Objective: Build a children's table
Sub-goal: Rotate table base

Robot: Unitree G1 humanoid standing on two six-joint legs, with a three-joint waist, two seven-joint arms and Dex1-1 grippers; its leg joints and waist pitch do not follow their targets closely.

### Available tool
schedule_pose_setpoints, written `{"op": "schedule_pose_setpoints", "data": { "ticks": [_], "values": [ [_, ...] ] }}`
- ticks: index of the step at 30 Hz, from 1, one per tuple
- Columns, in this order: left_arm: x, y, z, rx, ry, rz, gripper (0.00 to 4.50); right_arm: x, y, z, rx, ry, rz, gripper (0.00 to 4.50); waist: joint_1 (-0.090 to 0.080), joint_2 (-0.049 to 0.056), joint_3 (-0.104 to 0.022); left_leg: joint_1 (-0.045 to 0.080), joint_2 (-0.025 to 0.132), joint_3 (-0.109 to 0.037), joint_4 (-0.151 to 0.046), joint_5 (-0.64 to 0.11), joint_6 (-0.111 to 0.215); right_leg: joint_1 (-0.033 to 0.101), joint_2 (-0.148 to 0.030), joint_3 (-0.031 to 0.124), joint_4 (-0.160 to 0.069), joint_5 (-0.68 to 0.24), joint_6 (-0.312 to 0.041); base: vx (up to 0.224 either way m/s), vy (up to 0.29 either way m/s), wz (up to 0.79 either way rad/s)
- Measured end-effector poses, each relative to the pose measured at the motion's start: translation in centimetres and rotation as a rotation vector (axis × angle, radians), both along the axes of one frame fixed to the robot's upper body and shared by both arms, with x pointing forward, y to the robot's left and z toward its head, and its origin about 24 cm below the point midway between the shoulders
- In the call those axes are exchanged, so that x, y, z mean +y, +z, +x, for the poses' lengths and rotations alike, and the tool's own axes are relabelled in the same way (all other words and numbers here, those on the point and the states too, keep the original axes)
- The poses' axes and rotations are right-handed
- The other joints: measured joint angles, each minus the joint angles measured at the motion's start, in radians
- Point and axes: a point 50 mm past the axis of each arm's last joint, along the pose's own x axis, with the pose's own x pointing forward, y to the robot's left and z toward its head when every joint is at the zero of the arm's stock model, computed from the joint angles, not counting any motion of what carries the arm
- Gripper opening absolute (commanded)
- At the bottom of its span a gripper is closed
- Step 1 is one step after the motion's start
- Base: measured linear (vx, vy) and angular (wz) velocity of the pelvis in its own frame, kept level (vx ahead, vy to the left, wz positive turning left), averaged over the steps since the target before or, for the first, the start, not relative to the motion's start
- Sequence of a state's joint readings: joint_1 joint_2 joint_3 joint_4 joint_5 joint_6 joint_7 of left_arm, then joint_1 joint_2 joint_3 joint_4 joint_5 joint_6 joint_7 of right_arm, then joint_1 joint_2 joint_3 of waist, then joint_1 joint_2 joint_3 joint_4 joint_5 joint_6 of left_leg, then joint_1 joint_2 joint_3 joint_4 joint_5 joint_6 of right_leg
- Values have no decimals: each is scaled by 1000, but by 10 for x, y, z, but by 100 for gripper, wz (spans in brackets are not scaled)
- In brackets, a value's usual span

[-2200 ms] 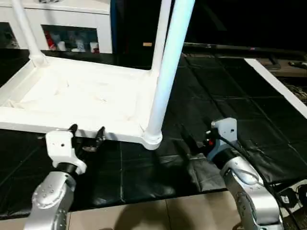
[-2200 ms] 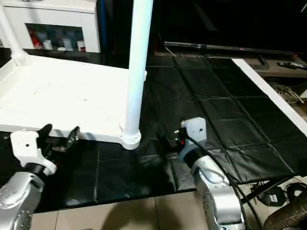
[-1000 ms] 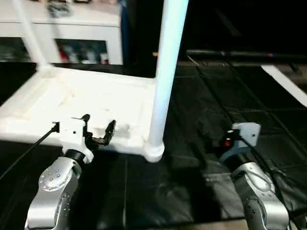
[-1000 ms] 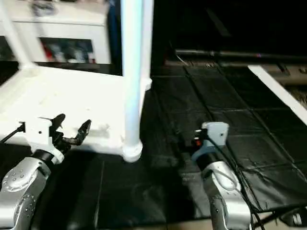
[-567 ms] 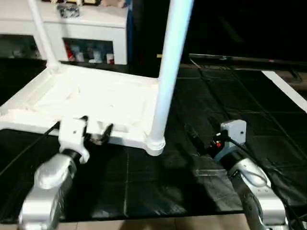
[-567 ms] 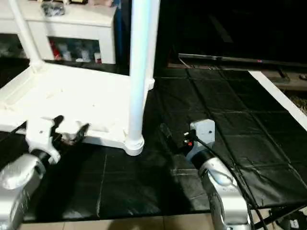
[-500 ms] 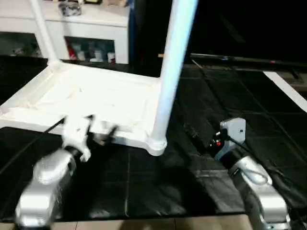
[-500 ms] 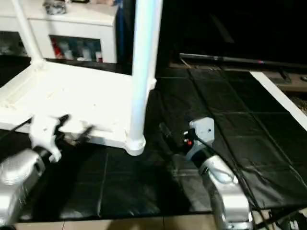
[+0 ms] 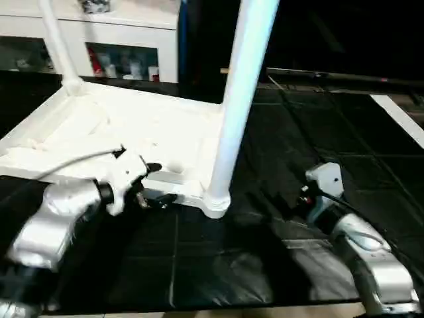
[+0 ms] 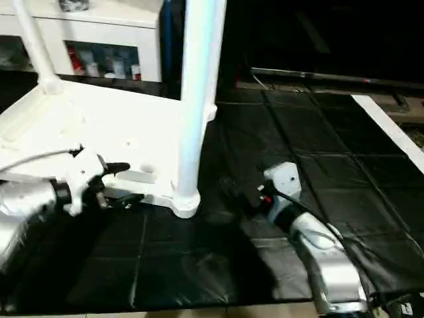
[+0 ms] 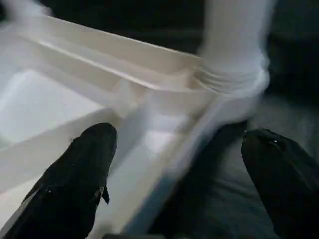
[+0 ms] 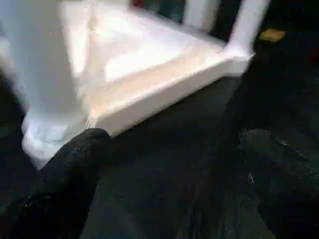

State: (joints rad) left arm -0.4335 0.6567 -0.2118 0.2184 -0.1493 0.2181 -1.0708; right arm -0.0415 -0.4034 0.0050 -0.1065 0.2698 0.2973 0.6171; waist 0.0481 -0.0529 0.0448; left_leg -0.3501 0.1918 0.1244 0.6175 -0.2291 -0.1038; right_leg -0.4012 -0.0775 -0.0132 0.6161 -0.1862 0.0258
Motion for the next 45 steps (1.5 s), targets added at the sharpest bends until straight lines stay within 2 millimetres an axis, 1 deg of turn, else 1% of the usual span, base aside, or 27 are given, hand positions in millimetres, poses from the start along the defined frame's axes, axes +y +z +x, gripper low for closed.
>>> {"op": "schedule_pose_setpoints", "data": {
  "ticks": [2, 4, 6, 7, 9, 11, 12, 14, 15, 16, 20, 21, 25, 26, 27, 28, 30, 32, 35, 36, 38, 41, 42, 43, 45],
  "values": [
    [-1, 3, 4, 11, -34, 19, 447, -3, -1, -2, 29, 16, -14, 450, 1, 5, 2, 0, 0, 1, 0, 1, -1, 2, 0, 0, 1, 0, -1, 0, 0, 0],
    [-6, 1, 6, 23, -69, 38, 447, -1, -1, -4, 46, 42, -19, 450, 1, 9, 3, 0, 1, 1, -1, 2, -3, 2, 1, 0, 2, 1, -2, 0, 0, 0],
    [-12, -8, 11, 60, -94, 75, 447, 3, 0, -7, 58, 81, -38, 450, 0, 18, 4, 0, 1, 2, -1, 3, -5, 1, 1, 0, 2, 2, -4, 0, 0, 0],
    [-13, -11, 12, 68, -97, 86, 447, 6, 0, -8, 58, 94, -39, 450, -1, 19, 4, 0, 1, 2, -2, 3, -5, 1, 1, 0, 3, 2, -4, 0, 0, 0],
    [-16, -14, 17, 66, -101, 111, 447, 9, 1, -9, 69, 114, -35, 450, 0, 18, 4, 0, 1, 2, -2, 4, -6, 0, 2, 0, 4, 2, -4, 0, 0, 0],
    [-18, -14, 21, 61, -104, 111, 420, 10, 1, -10, 78, 115, -33, 450, 2, 17, 4, 0, 1, 2, -3, 5, -5, 0, 2, -1, 5, 2, -4, 0, 0, 0],
    [-23, -14, 26, 54, -113, 107, 420, 11, 0, -10, 98, 126, -31, 450, 6, 17, 4, 0, 1, 2, -3, 6, -5, 0, 2, -1, 5, 3, -4, 0, 0, 0],
    [-25, -14, 31, 50, -121, 119, 407, 16, -2, -12, 110, 155, -31, 450, 7, 17, 4, 0, 2, 2, -3, 6, -5, 0, 2, 0, 4, 3, -4, 0, 0, 0],
    [-26, -14, 33, 50, -126, 133, 394, 19, -3, -13, 118, 172, -30, 450, 7, 17, 4, 0, 2, 2, -3, 6, -5, 0, 2, 0, 4, 3, -4, 0, 0, 0],
    [-26, -15, 34, 52, -128, 141, 371, 21, -3, -13, 121, 181, -30, 450, 7, 17, 4, -1, 2, 2, -3, 6, -5, -1, 2, 0, 4, 3, -4, 0, 0, 0],
    [-27, -20, 38, 68, -131, 165, 355, 26, 2, -16, 125, 225, -13, 450, 9, 17, 4, -1, 2, 2, -4, 6, -5, -1, 2, 0, 3, 3, -4, 0, 0, 0],
    [-28, -21, 39, 71, -135, 163, 329, 28, 2, -18, 132, 245, -5, 450, 10, 17, 4, -1, 2, 2, -4, 6, -5, -1, 2, 0, 2, 3, -4, 0, 0, 0],
    [-27, -24, 38, 93, -151, 159, 316, 33, 5, -21, 148, 297, 6, 450, 10, 18, 4, 0, 3, 3, -7, 6, -5, -1, 2, 0, 1, 3, -4, 0, 0, 0],
    [-27, -24, 37, 99, -161, 158, 291, 33, 5, -22, 159, 313, 8, 450, 11, 18, 4, 0, 3, 3, -7, 6, -5, -1, 2, 0, 0, 3, -4, 0, 0, 0],
    [-27, -24, 37, 106, -169, 157, 291, 34, 4, -23, 170, 323, 6, 450, 11, 19, 4, 0, 3, 3, -8, 6, -6, -1, 2, 0, 0, 3, -4, 0, 0, 0],
    [-27, -24, 37, 110, -176, 157, 275, 35, 3, -24, 177, 330, 6, 450, 11, 19, 4, 0, 3, 3, -8, 6, -6, -1, 2, -1, 0, 3, -4, 0, 0, 0],
    [-27, -23, 39, 117, -183, 156, 265, 37, 2, -24, 184, 344, 8, 450, 11, 19, 5, 0, 4, 3, -8, 7, -6, -1, 2, -1, 0, 3, -4, 0, 0, 0],
    [-28, -20, 40, 116, -192, 155, 241, 38, 3, -24, 181, 347, 8, 450, 12, 19, 5, 0, 4, 3, -8, 7, -6, -1, 2, -1, 0, 3, -4, 0, 0, 0],
    [-28, -20, 40, 128, -210, 156, 228, 38, 4, -23, 176, 350, 5, 450, 13, 19, 4, 0, 4, 3, -9, 7, -6, 0, 2, -1, 0, 3, -4, 0, 0, 0],
    [-27, -21, 39, 140, -217, 156, 222, 38, 4, -23, 176, 352, 5, 450, 13, 21, 5, 0, 4, 3, -9, 7, -7, 0, 2, -1, 0, 3, -4, 0, 0, 0],
    [-26, -21, 38, 153, -227, 158, 192, 39, 4, -23, 178, 360, 6, 450, 13, 22, 5, 0, 4, 3, -9, 7, -7, -1, 2, -1, 0, 3, -4, 0, 0, 0],
    [-25, -21, 37, 174, -239, 160, 187, 39, 4, -23, 179, 362, 6, 450, 13, 23, 5, 0, 4, 4, -10, 7, -7, -1, 2, -1, -1, 3, -4, 0, 0, 0],
    [-24, -20, 37, 186, -243, 162, 166, 39, 4, -23, 179, 362, 6, 450, 12, 24, 5, 0, 4, 4, -10, 7, -7, -1, 2, -1, -1, 3, -4, 0, 0, 0],
    [-24, -20, 37, 193, -245, 165, 155, 39, 4, -23, 179, 362, 6, 450, 12, 25, 5, 0, 4, 4, -10, 7, -7, -1, 2, -1, -1, 3, -4, 0, 0, 0],
    [-23, -16, 38, 215, -255, 177, 148, 39, 3, -23, 179, 359, 4, 450, 11, 24, 4, 1, 4, 4, -11, 7, -7, -1, 2, -1, -1, 3, -5, 0, 0, 0]
  ]
}}
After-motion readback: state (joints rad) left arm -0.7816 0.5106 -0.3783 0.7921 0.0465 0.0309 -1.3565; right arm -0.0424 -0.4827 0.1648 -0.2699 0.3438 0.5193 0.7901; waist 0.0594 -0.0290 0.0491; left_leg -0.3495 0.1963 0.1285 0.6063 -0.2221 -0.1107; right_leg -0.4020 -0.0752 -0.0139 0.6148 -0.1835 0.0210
